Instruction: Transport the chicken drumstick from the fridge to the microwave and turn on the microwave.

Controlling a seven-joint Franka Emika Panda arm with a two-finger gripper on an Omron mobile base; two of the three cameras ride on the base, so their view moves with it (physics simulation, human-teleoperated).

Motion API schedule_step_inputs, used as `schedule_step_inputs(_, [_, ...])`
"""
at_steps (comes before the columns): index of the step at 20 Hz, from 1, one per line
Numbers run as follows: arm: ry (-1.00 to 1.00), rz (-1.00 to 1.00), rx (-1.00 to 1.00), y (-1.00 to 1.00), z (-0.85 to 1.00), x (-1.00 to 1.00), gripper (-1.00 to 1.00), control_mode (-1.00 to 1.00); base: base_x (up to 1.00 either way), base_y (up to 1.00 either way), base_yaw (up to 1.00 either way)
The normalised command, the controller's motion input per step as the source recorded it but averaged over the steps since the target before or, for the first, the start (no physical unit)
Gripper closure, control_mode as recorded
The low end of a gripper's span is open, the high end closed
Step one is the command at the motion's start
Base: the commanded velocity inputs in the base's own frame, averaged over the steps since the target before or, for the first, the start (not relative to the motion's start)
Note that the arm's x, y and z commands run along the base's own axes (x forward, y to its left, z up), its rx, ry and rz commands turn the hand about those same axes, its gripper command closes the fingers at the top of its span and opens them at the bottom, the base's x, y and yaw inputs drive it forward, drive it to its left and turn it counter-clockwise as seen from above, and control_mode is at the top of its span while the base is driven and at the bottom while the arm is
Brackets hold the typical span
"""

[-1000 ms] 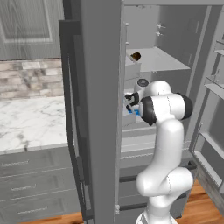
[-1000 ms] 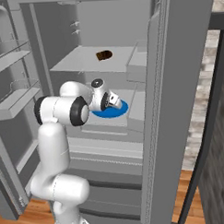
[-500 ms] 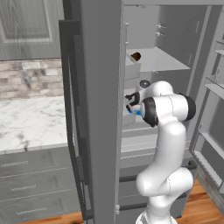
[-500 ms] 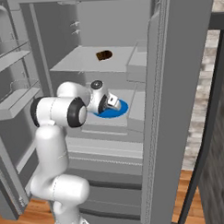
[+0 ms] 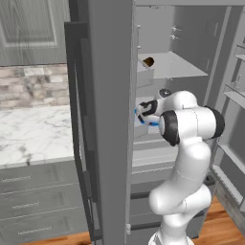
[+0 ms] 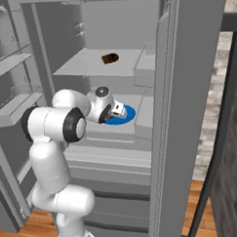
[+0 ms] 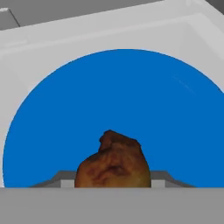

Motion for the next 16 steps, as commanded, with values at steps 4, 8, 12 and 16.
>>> schedule_step_inputs(4, [0.01, 0.03, 0.00, 0.09, 0.29, -0.51, 1.00, -1.00, 0.00, 0.00, 0.00])
schedule_step_inputs(8, [0.03, 0.01, 0.00, 0.10, 0.27, -0.77, 1.00, -1.00, 0.00, 0.00, 0.00])
schedule_step_inputs(12, [0.10, 0.00, 0.00, 0.14, 0.29, -0.84, 1.00, -1.00, 0.00, 0.00, 0.00])
schedule_step_inputs(16, [0.25, 0.00, 0.00, 0.07, 0.37, -0.83, 1.00, -1.00, 0.00, 0.00, 0.00])
